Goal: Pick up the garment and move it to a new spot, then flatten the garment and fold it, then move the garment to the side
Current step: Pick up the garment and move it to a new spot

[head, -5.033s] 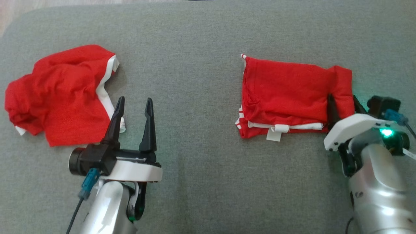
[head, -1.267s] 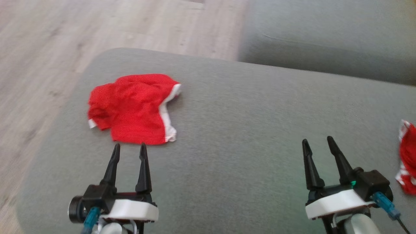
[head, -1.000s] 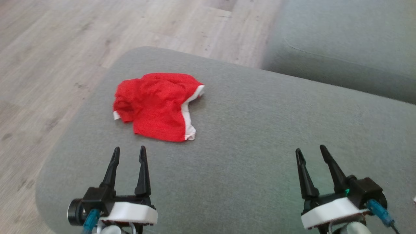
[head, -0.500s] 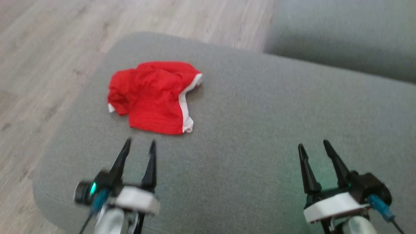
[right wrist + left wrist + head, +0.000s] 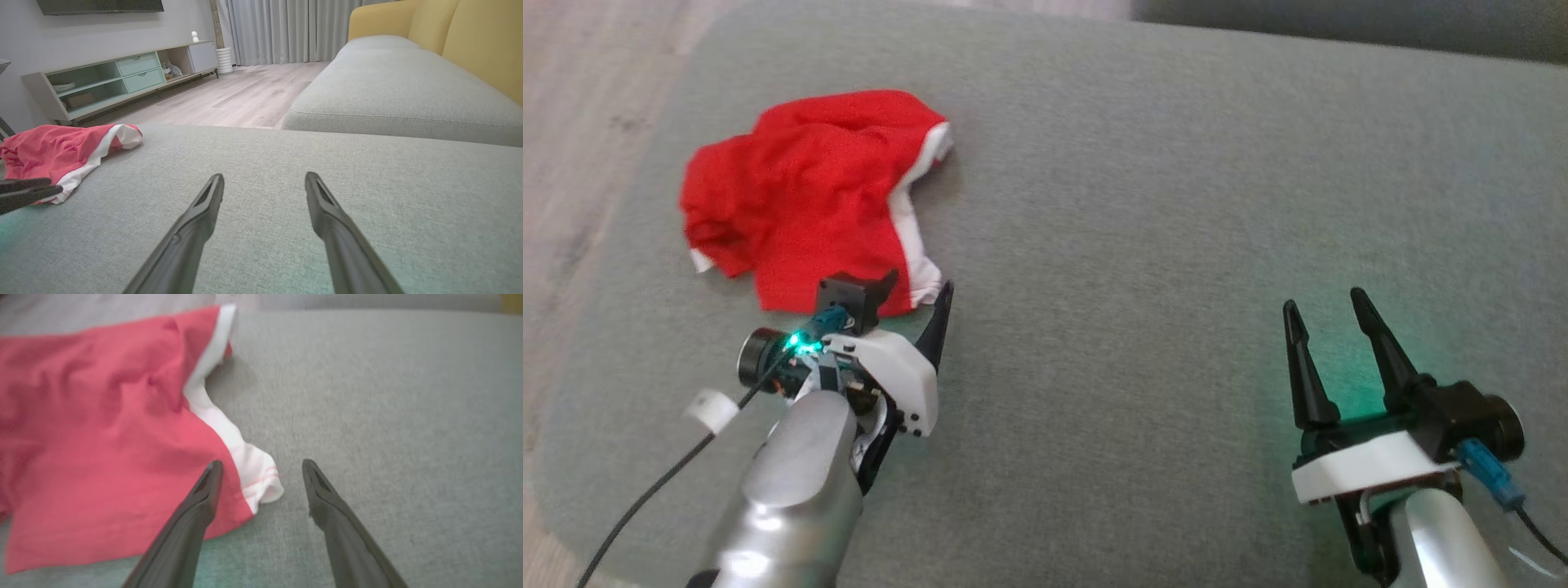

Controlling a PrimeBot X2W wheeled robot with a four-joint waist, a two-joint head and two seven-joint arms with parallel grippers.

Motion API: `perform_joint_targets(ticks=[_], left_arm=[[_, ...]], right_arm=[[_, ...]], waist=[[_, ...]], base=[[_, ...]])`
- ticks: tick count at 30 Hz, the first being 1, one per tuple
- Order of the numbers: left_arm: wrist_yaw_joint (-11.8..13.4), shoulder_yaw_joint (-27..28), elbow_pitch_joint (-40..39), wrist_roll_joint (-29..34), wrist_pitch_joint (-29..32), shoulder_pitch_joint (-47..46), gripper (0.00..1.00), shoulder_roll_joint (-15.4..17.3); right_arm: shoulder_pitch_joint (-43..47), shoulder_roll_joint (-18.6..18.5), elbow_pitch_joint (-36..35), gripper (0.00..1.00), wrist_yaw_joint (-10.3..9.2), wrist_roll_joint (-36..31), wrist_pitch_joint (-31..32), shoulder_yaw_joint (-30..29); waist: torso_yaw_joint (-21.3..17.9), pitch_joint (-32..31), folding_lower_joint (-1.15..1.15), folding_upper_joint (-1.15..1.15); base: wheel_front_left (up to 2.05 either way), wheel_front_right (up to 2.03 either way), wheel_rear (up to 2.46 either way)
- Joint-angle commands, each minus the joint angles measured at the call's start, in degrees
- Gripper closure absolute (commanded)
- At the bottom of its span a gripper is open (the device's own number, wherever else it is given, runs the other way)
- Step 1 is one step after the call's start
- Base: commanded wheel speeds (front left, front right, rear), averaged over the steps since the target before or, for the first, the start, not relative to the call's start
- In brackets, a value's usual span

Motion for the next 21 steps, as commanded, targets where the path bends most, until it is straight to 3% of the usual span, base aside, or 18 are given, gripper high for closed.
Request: perform_joint_targets(ticks=[1,7,8,9,10,21], left_arm=[[-0.3,1.0,0.0,-0.5,0.7,-2.6,0.00,1.6],[-0.3,-0.2,6.1,-2.6,0.4,-4.5,0.00,1.8],[-0.3,-0.7,6.8,-3.1,0.2,-4.5,0.13,1.7],[-0.3,-1.3,7.3,-3.4,-0.2,-4.6,0.62,1.7],[-0.3,-1.6,7.7,-3.7,-1.0,-4.8,1.00,1.9],[-0.3,-6.2,6.0,-7.3,-11.6,-4.8,1.00,3.2]], right_arm=[[-2.2,-0.2,-1.9,0.00,-0.05,0.1,-0.6,1.5],[-2.5,-0.2,-2.1,0.00,-0.05,0.3,-0.6,2.4],[-2.6,-0.2,-2.0,0.00,-0.05,0.3,-0.6,2.4],[-2.6,-0.2,-1.9,0.00,-0.05,0.4,-0.6,2.4],[-2.7,-0.2,-1.9,0.00,-0.05,0.5,-0.6,2.4],[-2.6,-0.2,-0.4,0.00,-0.05,3.0,-0.6,3.1]], waist=[[-1.6,1.5,-0.01,0.00],[-2.9,2.4,-0.01,0.00],[-3.0,2.4,-0.01,0.00],[-3.1,2.4,-0.01,0.00],[-3.2,2.4,-0.01,0.00],[-6.8,-3.4,-0.01,0.00]], base=[[0.00,0.00,0.00],[0.00,0.00,0.00],[0.00,0.00,0.00],[0.00,0.00,0.00],[0.00,0.00,0.00],[0.00,0.00,0.00]])
